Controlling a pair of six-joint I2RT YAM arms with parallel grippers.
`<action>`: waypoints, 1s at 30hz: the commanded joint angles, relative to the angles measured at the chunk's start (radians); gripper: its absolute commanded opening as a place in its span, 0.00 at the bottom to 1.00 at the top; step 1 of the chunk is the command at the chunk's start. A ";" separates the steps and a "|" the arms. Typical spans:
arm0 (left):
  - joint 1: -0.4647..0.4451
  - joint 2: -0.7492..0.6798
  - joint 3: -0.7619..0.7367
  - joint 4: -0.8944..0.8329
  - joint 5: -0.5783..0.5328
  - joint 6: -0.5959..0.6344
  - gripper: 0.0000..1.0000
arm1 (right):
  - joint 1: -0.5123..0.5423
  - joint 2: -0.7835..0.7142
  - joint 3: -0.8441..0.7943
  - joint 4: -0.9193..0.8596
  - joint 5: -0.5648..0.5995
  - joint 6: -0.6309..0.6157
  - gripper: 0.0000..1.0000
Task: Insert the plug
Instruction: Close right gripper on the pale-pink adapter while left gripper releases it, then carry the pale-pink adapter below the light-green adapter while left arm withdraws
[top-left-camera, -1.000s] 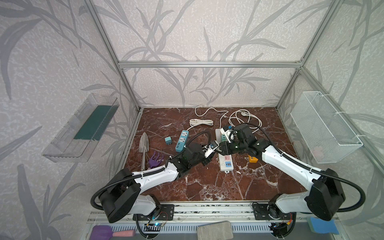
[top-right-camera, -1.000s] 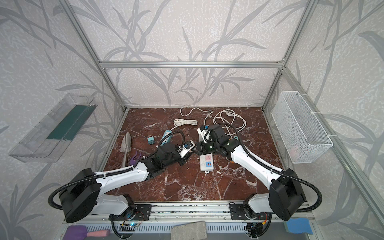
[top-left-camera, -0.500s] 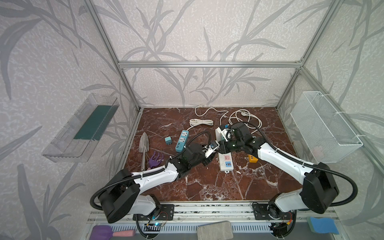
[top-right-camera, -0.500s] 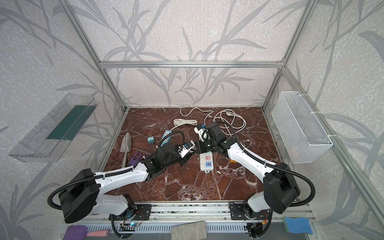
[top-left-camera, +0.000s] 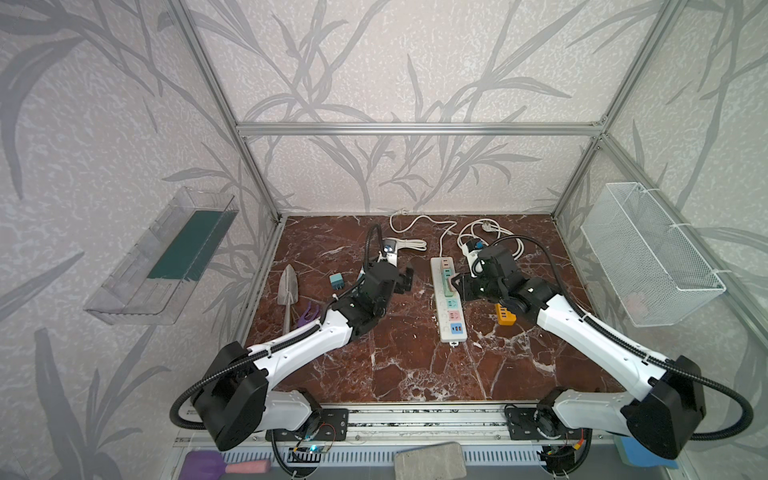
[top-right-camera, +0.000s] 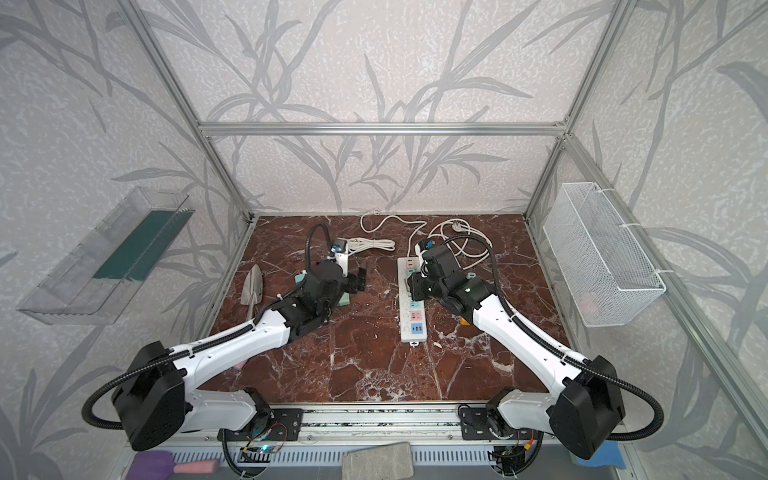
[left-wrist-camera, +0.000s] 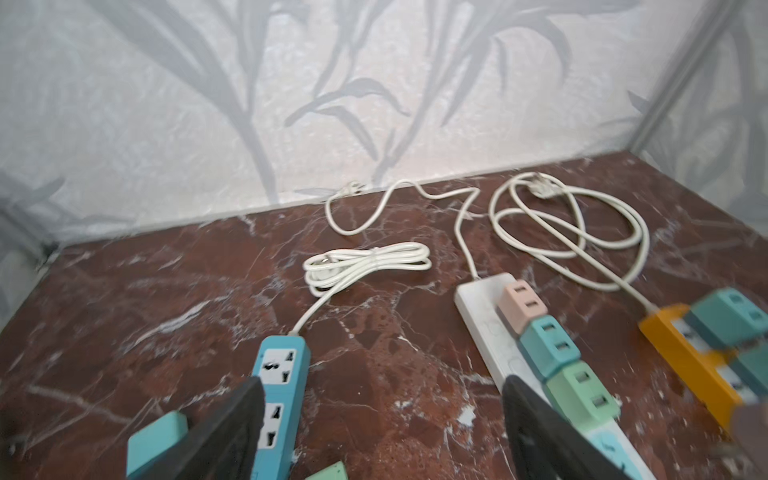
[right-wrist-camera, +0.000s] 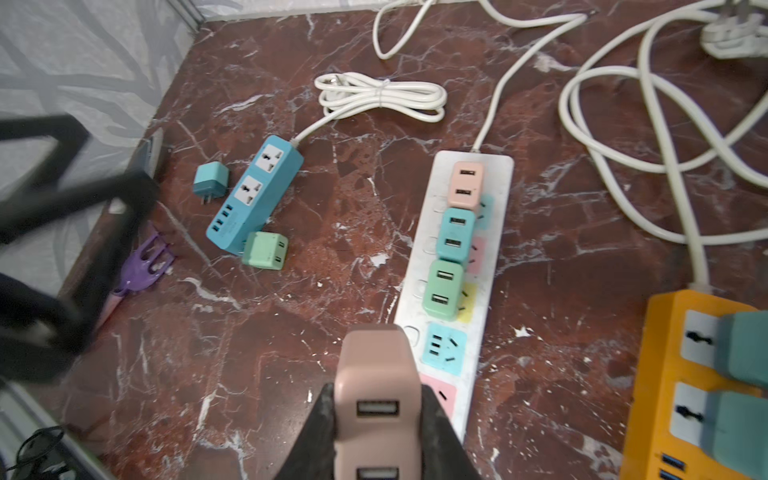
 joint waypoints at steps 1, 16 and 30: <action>0.095 0.013 0.017 -0.160 0.150 -0.336 0.88 | 0.002 0.005 -0.049 -0.046 0.095 0.002 0.00; 0.151 0.046 0.028 -0.166 0.302 -0.417 0.86 | 0.003 0.169 -0.096 0.069 0.080 0.073 0.00; 0.151 0.050 0.028 -0.156 0.331 -0.425 0.85 | 0.006 0.264 -0.056 0.062 0.137 0.086 0.00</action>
